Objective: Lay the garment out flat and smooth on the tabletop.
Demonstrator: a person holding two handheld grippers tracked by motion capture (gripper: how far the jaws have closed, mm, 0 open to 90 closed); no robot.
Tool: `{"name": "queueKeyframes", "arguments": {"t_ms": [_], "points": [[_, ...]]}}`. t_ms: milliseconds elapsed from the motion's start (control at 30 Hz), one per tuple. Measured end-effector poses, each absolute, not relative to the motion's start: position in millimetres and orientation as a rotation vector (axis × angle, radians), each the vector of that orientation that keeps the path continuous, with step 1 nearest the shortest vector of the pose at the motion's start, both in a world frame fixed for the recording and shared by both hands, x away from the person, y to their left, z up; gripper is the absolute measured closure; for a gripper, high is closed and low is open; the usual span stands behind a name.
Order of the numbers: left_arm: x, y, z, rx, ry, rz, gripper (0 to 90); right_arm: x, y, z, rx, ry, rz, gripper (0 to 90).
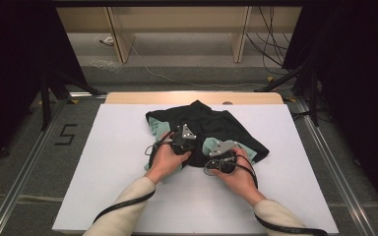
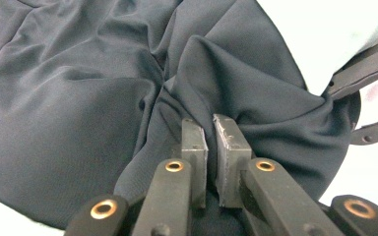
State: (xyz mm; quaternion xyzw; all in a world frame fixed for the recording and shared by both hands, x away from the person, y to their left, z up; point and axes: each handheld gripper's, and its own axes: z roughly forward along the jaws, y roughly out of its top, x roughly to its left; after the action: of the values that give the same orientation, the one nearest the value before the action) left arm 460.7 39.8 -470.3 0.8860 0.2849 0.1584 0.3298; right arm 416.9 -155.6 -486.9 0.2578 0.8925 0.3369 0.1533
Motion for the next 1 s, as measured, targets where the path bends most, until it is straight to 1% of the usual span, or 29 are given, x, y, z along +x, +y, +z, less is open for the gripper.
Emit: {"name": "queueKeyframes", "arguments": {"t_ms": [33, 100, 200, 433, 567, 633, 733, 800, 867, 933, 1000], "points": [[461, 40, -470, 2.318, 0.745, 0.413, 83.7, 417, -155, -487, 0.741, 2.562, 0.965, 74.0], [461, 40, -470, 2.319, 0.745, 0.413, 83.7, 419, -155, -487, 0.754, 2.570, 0.972, 80.1], [461, 39, -470, 2.321, 0.741, 0.419, 83.6, 422, -156, -485, 0.780, 2.585, 0.978, 85.1], [458, 40, -467, 2.324, 0.732, 0.415, 82.4, 420, -158, -477, 0.830, 2.624, 1.011, 87.7], [451, 41, -460, 2.328, 0.705, 0.416, 79.3, 410, -162, -460, 0.821, 2.629, 1.073, 87.8], [444, 43, -453, 2.321, 0.694, 0.413, 74.2, 401, -166, -449, 0.797, 2.635, 1.095, 87.8], [432, 47, -440, 2.318, 0.647, 0.408, 60.5, 389, -176, -432, 0.785, 2.622, 1.147, 87.9], [419, 49, -424, 2.303, 0.578, 0.419, 53.0, 384, -181, -423, 0.780, 2.609, 1.172, 88.0], [407, 48, -413, 2.298, 0.508, 0.391, 46.8, 380, -184, -417, 0.781, 2.600, 1.186, 88.0], [392, 44, -406, 2.316, 0.423, 0.334, 42.3, 379, -185, -414, 0.785, 2.593, 1.192, 88.0], [380, 38, -405, 2.336, 0.344, 0.309, 39.9, 378, -186, -411, 0.781, 2.594, 1.197, 88.0]]}}
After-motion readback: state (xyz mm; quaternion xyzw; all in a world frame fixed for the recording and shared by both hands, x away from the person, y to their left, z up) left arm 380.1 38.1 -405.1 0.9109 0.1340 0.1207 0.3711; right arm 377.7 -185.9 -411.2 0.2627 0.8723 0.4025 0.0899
